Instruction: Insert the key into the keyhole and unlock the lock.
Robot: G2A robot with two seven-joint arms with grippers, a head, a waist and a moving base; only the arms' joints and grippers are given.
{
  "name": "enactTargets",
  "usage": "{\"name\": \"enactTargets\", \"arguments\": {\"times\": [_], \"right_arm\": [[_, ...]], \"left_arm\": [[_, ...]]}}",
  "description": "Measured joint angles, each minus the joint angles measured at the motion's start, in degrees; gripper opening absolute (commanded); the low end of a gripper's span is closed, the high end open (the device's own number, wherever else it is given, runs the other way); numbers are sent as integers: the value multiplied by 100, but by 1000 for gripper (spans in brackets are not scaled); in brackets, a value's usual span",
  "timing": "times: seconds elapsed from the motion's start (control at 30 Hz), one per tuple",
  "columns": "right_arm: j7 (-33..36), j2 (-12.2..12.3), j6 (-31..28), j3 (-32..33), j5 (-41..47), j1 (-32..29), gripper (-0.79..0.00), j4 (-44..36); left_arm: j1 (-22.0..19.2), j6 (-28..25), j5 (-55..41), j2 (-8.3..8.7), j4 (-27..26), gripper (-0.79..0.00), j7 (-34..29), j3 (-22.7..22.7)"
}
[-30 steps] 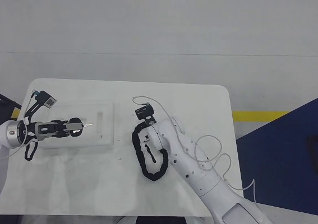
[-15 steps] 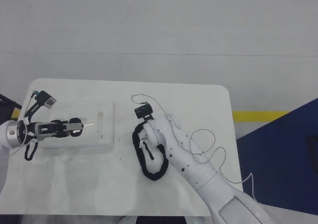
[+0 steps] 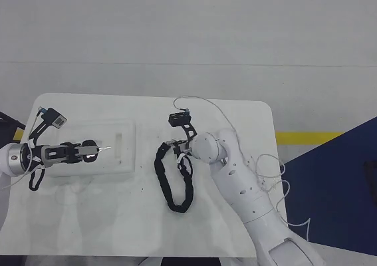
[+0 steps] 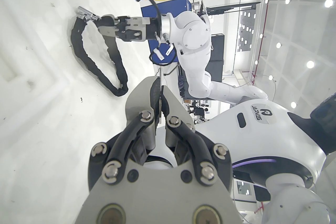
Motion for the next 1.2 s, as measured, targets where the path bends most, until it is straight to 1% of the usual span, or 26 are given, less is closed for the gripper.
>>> {"name": "enactTargets", "arguments": {"times": [0.17,0.2,0.27,0.33,0.37,0.47,0.63,0.7,0.73,0.8,0.83,0.93,1.0,1.03,1.1,1.13,1.2], "right_arm": [[-202,219,-1233,942,1115,-731,-785,-948],[-227,249,-1456,1065,1328,-851,-785,-1082],[-226,307,-2102,1283,1942,-1105,-785,-1321],[-210,320,-2551,1333,2377,-1168,-785,-1366],[-210,319,-2570,1328,2392,-1160,-785,-1362],[-210,318,-2323,1319,2154,-1149,-785,-1353],[-260,330,-2368,1298,2108,-1166,-785,-1400],[-575,360,-2642,1222,1811,-1266,-785,-1526],[-917,374,-2930,1184,1632,-1379,-785,-1615],[-1380,401,-3477,1124,1665,-1549,-785,-1723],[-1674,415,-3826,1099,1844,-1665,-785,-1731],[-2322,450,-4613,1098,2493,-1858,-785,-1571],[-2568,467,-5064,1037,2959,-1897,-785,-1381],[-2657,479,-5366,970,3352,-1892,-785,-1220],[-2692,497,-5726,815,4053,-1846,-785,-954],[-2609,512,-5823,652,4625,-1793,-785,-795],[-2328,551,-5831,427,5487,-1693,-785,-539]], "left_arm": [[0,0,0,0,0,-785,0,0],[0,0,0,0,0,-785,0,0],[0,0,0,0,0,-785,0,0],[0,0,0,0,0,-785,0,0],[0,0,0,0,0,-785,0,0],[0,0,0,0,0,-785,0,0],[0,0,0,0,0,-785,0,0],[0,0,0,0,0,-785,0,0],[0,0,0,0,0,-785,0,0],[0,0,0,0,0,-785,0,0],[0,0,0,0,0,-785,0,0],[0,0,0,0,0,-785,0,0],[0,0,0,0,0,-785,0,0],[0,0,0,0,0,-785,0,0],[0,0,0,0,0,-785,0,0],[0,0,0,0,0,-785,0,0],[0,0,0,0,0,-785,0,0]]}}
